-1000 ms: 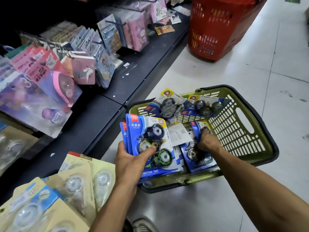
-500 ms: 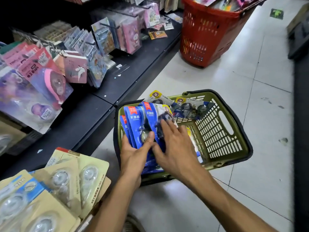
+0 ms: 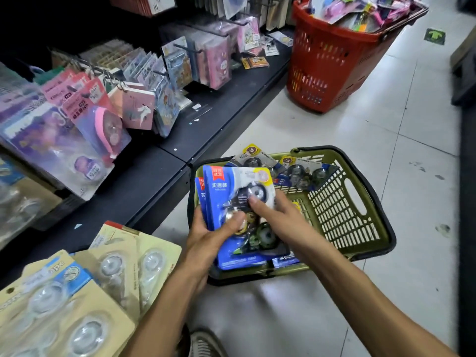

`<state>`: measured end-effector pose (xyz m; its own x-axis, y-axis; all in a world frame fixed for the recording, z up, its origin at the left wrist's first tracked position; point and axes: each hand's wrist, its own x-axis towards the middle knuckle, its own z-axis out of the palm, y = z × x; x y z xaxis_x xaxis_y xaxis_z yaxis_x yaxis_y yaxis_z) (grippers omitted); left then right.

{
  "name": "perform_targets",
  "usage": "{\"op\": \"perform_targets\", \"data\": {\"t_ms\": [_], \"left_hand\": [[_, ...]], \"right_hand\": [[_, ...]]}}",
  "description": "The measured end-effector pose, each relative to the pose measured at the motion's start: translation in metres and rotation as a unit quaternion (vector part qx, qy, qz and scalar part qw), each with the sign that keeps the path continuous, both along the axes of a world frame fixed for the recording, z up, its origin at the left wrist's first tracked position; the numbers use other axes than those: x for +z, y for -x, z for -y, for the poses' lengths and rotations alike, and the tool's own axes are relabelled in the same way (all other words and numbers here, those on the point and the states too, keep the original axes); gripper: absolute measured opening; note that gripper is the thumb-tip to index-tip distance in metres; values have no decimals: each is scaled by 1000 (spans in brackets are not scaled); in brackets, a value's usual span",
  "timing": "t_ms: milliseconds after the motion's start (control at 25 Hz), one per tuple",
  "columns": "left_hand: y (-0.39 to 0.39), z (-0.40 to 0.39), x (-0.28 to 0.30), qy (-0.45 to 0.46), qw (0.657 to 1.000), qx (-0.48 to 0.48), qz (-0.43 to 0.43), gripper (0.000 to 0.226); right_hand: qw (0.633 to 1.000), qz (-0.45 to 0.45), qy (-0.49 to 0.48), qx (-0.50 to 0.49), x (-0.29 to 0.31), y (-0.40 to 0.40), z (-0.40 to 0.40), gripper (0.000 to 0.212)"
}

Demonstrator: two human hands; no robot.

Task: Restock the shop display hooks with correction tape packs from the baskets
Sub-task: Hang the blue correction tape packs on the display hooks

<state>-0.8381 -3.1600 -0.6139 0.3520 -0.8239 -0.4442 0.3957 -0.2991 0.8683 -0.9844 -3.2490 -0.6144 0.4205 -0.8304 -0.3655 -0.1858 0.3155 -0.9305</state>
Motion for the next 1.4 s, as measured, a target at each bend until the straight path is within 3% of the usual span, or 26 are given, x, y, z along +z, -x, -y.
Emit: {"op": "perform_targets", "data": {"t_ms": [160,280,360,480,600,680,760,880,920,1000,1080,1200,1280,1400], "left_hand": [[-15,8,12,-22,994,69,81,60],[-38,18,21,3,989,130,78,55],[-48,25,25,15,986,145,87,53],[-57,24,26,14,984,150,91,55],[-65,16,20,1,984,155,92,58],[-72,12,16,-6,982,164,94,57],[-76,7,15,-5,980,173,94,59],[-76,2,20,0,978,182,98,66],[-75,1,22,1,977,186,101,67],[-72,-6,30,10,975,198,102,64],[-71,-16,41,16,972,213,100,64],[-74,-40,66,29,965,247,81,70],[-80,-59,87,40,958,271,79,71],[-103,-103,124,67,944,312,82,62]], "right_hand": [[990,19,-137,-33,-30,-4,20,43],[957,-132,-228,-126,-75,6,46,33],[934,-190,-276,-126,-99,3,54,34],[927,-138,-327,-117,-116,-8,55,20],[927,-82,-308,-196,-133,-17,56,13],[929,-76,-260,-252,-136,-21,58,8],[943,-74,-183,-267,-128,-18,56,24],[964,-171,87,-184,-98,10,38,41],[939,-234,215,-132,-90,21,33,39],[838,-328,436,-26,-66,36,30,31],[772,-359,523,46,-33,38,32,23],[726,-325,604,52,25,23,29,16],[740,-287,608,10,67,4,18,10],[843,-172,509,-31,129,-33,-12,11]]}}
